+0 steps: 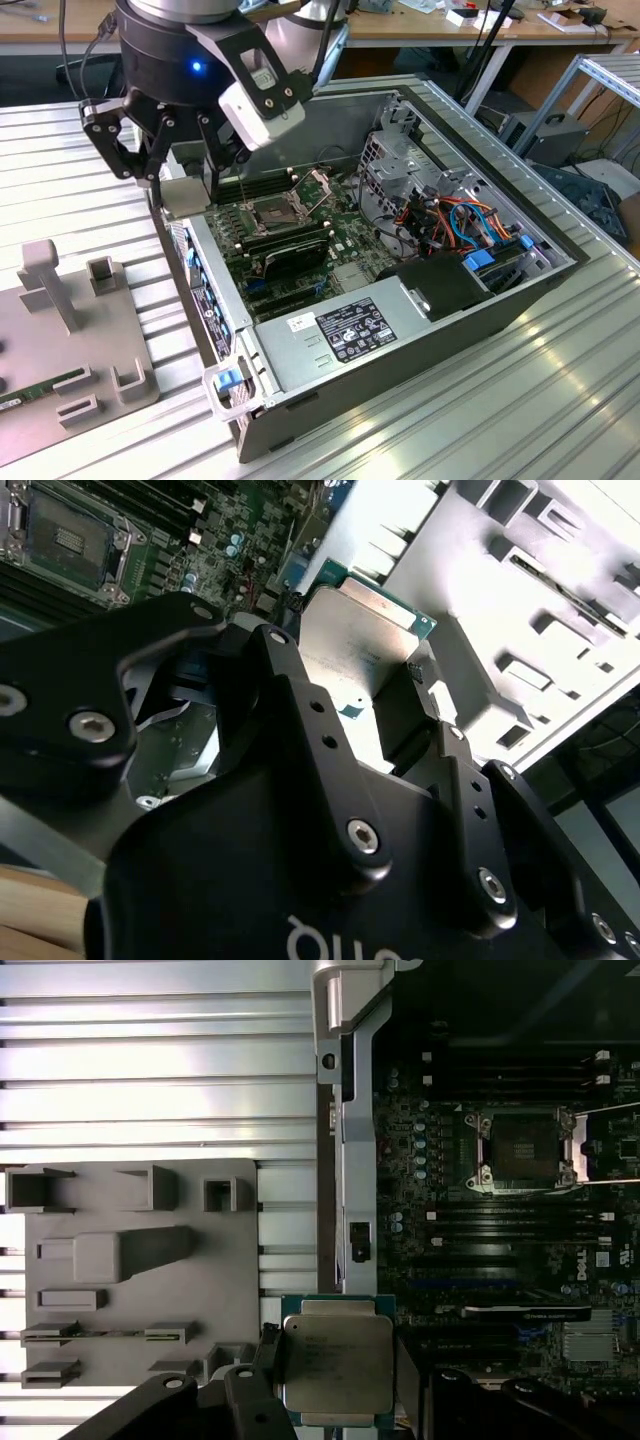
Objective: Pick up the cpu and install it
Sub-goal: 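Pick up the cpu and move it towards the insertion slot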
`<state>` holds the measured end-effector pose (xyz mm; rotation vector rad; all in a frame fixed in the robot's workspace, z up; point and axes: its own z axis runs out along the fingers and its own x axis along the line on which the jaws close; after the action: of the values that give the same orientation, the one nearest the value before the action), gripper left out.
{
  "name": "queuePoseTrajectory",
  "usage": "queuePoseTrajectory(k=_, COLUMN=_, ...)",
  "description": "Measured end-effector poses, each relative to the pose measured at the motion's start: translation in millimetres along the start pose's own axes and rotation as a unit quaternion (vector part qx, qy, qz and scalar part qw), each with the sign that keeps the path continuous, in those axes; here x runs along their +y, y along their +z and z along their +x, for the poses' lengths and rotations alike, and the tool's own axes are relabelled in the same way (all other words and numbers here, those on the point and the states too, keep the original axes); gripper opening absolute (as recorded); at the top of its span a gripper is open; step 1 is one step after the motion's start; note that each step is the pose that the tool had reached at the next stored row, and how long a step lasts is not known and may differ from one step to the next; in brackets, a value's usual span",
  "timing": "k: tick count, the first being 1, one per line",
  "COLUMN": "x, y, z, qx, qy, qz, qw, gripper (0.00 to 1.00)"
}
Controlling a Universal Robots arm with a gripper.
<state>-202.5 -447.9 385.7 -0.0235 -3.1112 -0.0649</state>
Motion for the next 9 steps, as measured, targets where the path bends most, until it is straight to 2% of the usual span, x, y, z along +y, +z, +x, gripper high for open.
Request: queuePoseTrajectory(k=9, x=0.1, y=-0.2, z=-9.7, qx=0.0, qy=0.0, qz=0.0, qw=1.0, gripper=0.54)
